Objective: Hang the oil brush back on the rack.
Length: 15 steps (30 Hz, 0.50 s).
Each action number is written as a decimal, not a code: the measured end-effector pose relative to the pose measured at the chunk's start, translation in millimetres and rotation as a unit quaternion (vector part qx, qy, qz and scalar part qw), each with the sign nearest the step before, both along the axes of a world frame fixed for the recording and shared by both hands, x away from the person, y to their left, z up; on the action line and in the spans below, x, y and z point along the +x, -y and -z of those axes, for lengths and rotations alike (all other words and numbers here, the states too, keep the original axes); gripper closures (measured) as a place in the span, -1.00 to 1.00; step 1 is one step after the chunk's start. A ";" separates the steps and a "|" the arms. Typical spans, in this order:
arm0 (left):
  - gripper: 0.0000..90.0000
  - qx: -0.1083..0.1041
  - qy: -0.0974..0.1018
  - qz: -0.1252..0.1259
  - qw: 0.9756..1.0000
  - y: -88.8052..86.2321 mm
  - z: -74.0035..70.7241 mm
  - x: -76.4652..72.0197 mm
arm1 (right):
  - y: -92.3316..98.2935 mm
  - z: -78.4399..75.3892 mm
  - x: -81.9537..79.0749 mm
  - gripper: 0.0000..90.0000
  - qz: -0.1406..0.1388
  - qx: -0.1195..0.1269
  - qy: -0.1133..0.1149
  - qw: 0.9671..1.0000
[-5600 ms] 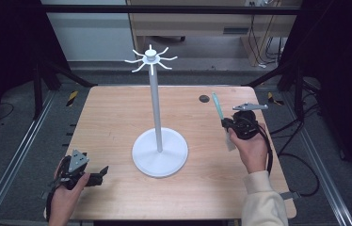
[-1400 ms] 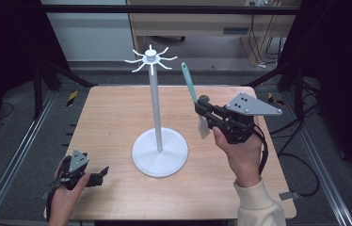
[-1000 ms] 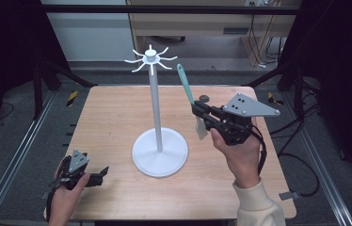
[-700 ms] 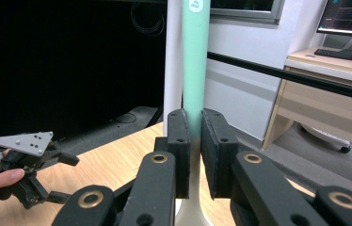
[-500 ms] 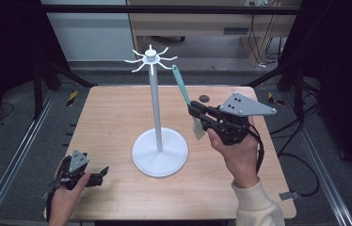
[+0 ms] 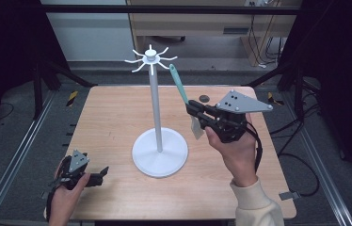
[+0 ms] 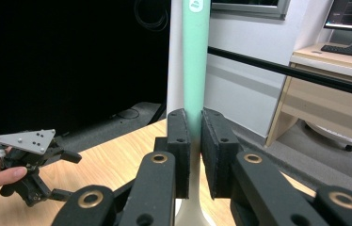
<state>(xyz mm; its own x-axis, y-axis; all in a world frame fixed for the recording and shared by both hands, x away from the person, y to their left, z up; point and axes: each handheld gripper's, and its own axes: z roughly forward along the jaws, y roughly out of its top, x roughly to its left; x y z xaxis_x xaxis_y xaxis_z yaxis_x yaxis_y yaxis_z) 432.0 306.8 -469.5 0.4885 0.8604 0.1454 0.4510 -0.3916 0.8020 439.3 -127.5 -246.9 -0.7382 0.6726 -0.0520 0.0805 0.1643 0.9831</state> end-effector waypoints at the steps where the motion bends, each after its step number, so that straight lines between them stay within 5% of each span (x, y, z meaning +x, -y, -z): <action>1: -0.92 0.000 0.000 0.000 1.000 -0.1 0.0 -0.1 | -0.1 0.1 0.4 0.83 0.000 -0.001 0.000 1.000; 15: -0.92 -0.001 -0.001 -0.002 1.000 -0.6 0.3 0.0 | -4.5 2.0 5.4 0.83 -0.004 -0.004 -0.009 1.000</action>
